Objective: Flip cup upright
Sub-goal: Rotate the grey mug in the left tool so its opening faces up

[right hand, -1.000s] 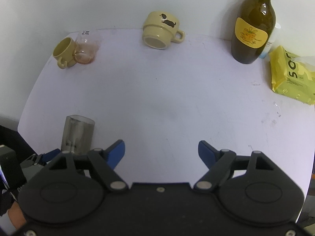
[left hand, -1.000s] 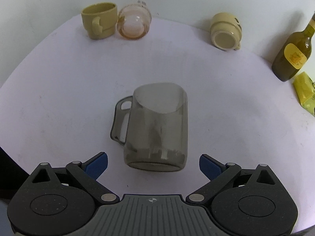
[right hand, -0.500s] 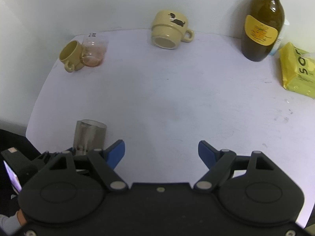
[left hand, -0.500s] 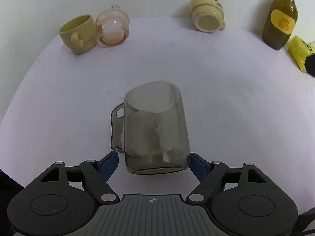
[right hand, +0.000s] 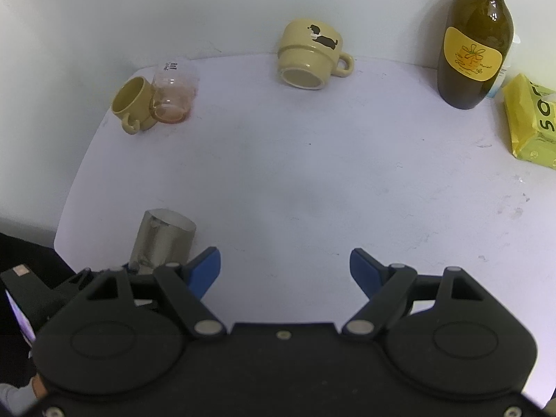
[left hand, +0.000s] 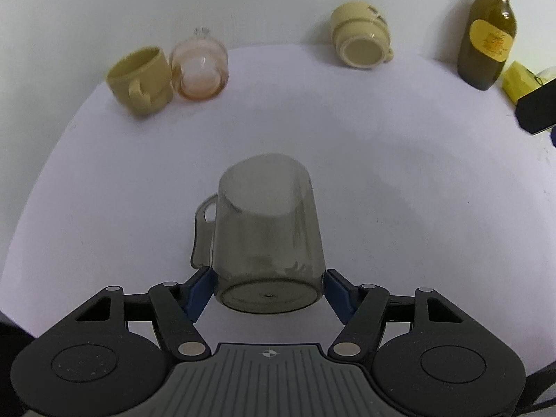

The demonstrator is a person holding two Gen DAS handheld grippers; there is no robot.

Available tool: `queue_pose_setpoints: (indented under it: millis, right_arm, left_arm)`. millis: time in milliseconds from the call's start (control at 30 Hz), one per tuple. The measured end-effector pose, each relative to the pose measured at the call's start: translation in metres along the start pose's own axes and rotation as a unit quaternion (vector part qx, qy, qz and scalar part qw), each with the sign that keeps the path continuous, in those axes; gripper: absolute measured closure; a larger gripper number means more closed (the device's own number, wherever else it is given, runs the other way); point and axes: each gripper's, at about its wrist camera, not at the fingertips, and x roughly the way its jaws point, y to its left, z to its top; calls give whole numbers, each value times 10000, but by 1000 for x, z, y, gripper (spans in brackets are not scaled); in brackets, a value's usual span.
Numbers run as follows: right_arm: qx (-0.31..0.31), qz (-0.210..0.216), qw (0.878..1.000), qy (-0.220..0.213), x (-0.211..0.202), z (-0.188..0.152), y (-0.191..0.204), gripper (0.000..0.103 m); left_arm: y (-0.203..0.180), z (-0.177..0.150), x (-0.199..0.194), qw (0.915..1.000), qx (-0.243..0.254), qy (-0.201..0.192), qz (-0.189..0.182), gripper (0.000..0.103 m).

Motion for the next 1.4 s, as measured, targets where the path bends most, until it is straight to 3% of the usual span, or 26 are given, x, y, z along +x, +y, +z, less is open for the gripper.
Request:
queue_pose_setpoints:
  millis: [233, 433, 700, 967, 1233, 1300, 1400]
  right_arm:
    - [123, -22, 9999, -86, -1, 0, 1, 23]
    - [191, -1, 9996, -224, -7, 1, 6, 23]
    - [440, -113, 9980, -431, -16, -4, 5, 23]
    - [695, -160, 9956, -601, -24, -9, 2, 23]
    - [879, -244, 9936, -670, -30, -16, -3, 23]
    - [924, -288, 9929, -690, -32, -18, -5, 23]
    - [1034, -341, 9914, -729, -36, -22, -10, 23]
  left_arm:
    - [3, 16, -3, 9995, 211, -236, -66, 40]
    - [18, 39, 4, 9997, -70, -155, -174, 40]
    - [32, 63, 18, 9996, -68, -50, -263, 40]
    - [39, 68, 25, 9998, 103, 37, -176, 28]
    - [29, 67, 27, 9988, 444, 13, -225, 29]
    - [24, 67, 27, 9981, 571, -36, -231, 36]
    - [16, 70, 27, 9970, 696, -57, -324, 38]
